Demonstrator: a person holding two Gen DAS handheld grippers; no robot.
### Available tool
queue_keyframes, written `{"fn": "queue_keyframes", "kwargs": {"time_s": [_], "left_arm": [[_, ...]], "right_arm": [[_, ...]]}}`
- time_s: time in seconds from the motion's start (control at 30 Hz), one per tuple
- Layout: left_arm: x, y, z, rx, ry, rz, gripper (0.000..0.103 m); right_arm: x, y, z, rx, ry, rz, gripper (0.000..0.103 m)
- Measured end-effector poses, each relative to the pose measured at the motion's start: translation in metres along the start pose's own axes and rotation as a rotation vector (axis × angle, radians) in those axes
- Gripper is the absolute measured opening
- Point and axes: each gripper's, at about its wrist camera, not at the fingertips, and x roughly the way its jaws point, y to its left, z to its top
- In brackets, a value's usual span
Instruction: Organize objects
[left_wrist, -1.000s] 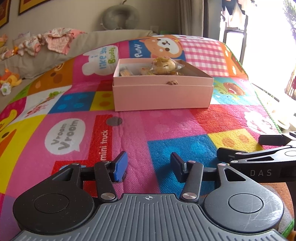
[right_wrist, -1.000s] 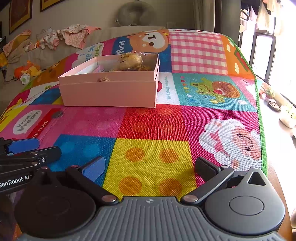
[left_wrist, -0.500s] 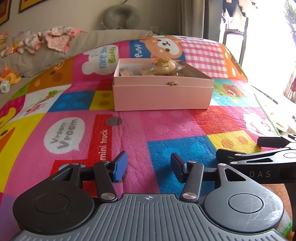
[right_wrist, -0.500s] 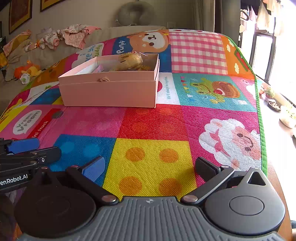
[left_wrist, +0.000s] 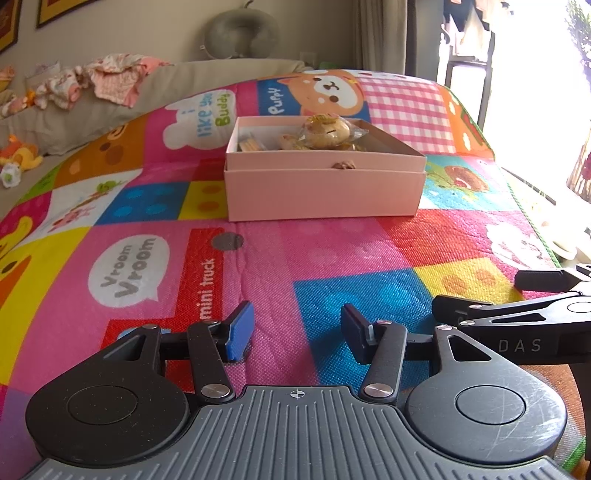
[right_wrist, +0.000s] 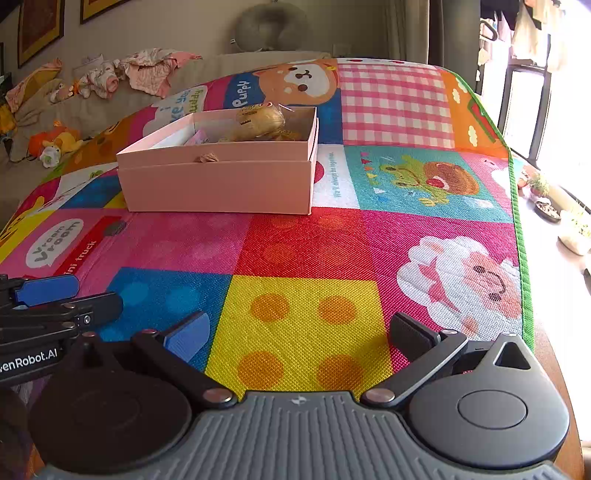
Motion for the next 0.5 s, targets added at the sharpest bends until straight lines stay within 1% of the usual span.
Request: {"fn": "queue_keyframes", "kwargs": {"time_s": [0.5], "left_arm": [[0.0006,-0.0035,0.0005,0.01,0.002,0.007,0.057]], "right_arm": [[-0.0005,0.0004,0.0003,0.0,0.0,0.0,0.103]]}}
